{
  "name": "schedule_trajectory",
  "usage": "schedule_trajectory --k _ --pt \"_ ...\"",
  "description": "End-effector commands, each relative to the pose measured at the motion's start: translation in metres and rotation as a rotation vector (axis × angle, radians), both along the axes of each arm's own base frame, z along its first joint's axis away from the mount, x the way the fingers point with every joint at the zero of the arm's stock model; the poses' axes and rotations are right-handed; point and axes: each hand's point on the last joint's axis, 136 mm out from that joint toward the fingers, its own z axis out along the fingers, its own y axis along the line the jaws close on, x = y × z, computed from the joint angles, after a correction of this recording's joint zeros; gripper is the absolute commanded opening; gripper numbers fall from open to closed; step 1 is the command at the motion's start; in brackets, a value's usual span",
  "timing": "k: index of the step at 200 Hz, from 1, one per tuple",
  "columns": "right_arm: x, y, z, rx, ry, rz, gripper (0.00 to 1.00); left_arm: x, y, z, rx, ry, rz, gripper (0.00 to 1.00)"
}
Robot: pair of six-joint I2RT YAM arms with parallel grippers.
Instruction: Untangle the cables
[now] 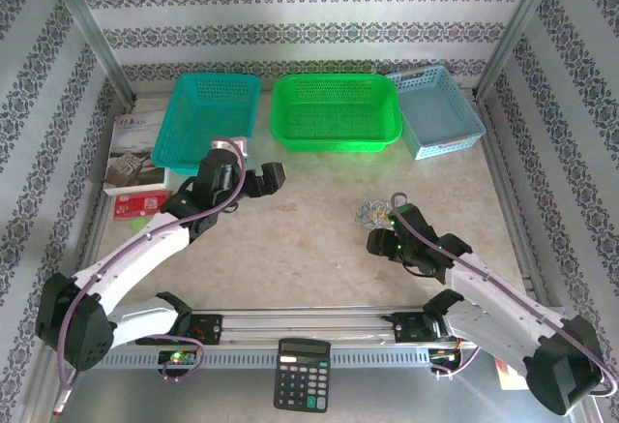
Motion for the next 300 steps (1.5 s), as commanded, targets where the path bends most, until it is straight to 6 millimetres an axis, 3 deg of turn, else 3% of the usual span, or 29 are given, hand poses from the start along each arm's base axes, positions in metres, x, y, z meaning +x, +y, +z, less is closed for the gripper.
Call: schedule_trajectory --k 1,56,64,125,174,260,285,300 --pt "-0.013 -0.017 -0.01 -0.023 0.032 -0.136 0.68 0.006 -0.011 0.02 -0.021 -0.061 -0.012 1.0" --pt "-0.014 -0.013 -0.017 0.109 0.04 -0.268 0.68 0.01 -0.017 0.017 -0.029 -0.066 -0.016 1.0" --pt "-0.019 -0.015 -0.028 0.105 0.061 -0.277 0.68 0.01 -0.018 0.017 -0.028 -0.066 -0.016 1.0" --pt "-0.004 -0.005 -0.026 0.182 0.03 -0.295 0.49 0.01 -0.019 0.008 -0.021 -0.052 -0.019 1.0" --pt "0.005 -0.005 -0.028 0.223 0.029 -0.318 0.42 0.01 -0.019 0.005 -0.014 -0.047 -0.018 1.0" --pt "0.007 -0.004 -0.039 0.249 0.045 -0.33 0.41 0.014 -0.02 0.001 -0.015 -0.035 -0.009 1.0" --pt "0.008 -0.004 -0.04 0.253 0.045 -0.335 0.35 0.014 -0.02 0.0 -0.012 -0.032 -0.009 1.0" --pt "0.01 -0.005 -0.041 0.255 0.041 -0.337 0.26 0.014 -0.02 0.001 -0.011 -0.03 -0.009 1.0"
